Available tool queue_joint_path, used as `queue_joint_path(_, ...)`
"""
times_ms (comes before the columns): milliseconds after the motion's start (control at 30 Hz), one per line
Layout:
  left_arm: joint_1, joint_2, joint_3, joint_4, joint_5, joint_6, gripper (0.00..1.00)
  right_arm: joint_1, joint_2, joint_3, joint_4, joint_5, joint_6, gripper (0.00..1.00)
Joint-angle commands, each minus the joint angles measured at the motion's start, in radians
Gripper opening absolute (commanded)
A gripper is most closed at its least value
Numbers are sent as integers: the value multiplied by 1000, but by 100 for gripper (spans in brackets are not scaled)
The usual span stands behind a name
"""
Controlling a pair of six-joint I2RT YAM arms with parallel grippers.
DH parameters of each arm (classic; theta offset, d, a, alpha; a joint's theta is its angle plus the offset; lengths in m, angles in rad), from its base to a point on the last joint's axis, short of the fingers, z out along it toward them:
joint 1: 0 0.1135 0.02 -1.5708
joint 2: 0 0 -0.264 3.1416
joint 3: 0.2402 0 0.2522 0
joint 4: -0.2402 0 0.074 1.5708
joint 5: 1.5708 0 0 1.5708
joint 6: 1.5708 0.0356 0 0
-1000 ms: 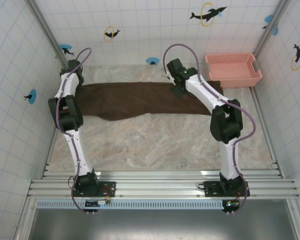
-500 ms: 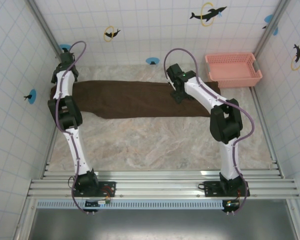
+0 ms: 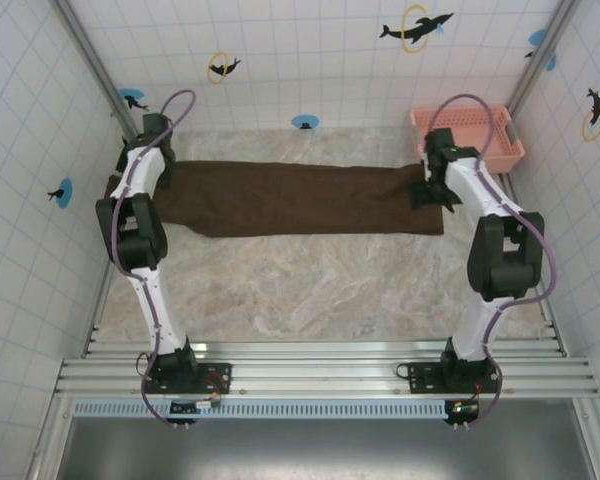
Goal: Roll up the long pants
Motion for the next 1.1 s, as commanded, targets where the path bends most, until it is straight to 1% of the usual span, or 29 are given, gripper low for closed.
queue_joint_path(0,-72,-118,-107,-5,220,-138,97,-69,-43,-90,56,-160,94,89)
queue_joint_path(67,-92,-132,-161,-21,333,-195,97,-106,-51,-122,69,-184,112,89)
queue_joint_path(100,-105,-138,-186,-26,367,-218,97,-121,-54,-135,76,-199,116,89)
queue_joint_path(200,-152,-140,-218,-45,415,-237,97,-156,-48,-170,92,-242,108,89)
queue_joint_path(300,-176,-140,-213,-68,500,-266,97,-200,-31,-199,131,-325,111,88)
queue_joint_path(367,-184,-148,-218,-65,541,-267,97,-216,-11,-205,142,-346,108,87)
queue_joint_path(400,-189,-149,-217,-65,544,-306,97,-224,2,-204,145,-355,107,86)
queue_joint_path(433,-192,-149,-215,-65,550,-311,97,-230,14,-204,149,-369,106,85)
queue_joint_path(533,-194,-140,-199,-76,571,-314,97,-243,60,-204,158,-397,102,83)
queue_joint_path(700,-197,-130,-197,-88,583,-311,97,-250,145,-200,187,-492,114,77)
queue_joint_path(833,-200,-127,-204,-90,579,-311,97,-251,174,-174,189,-485,116,74)
queue_joint_path(967,-207,-120,-200,-96,583,-311,97,-257,205,-136,157,-499,121,58)
queue_joint_path(1000,-206,-119,-198,-98,585,-311,97,-257,205,-136,157,-504,125,53)
queue_joint_path(1033,-209,-117,-194,-100,585,-311,97,-257,205,-140,160,-507,130,44)
queue_joint_path(1067,-211,-114,-192,-103,585,-311,97,-257,205,-141,163,-514,134,39)
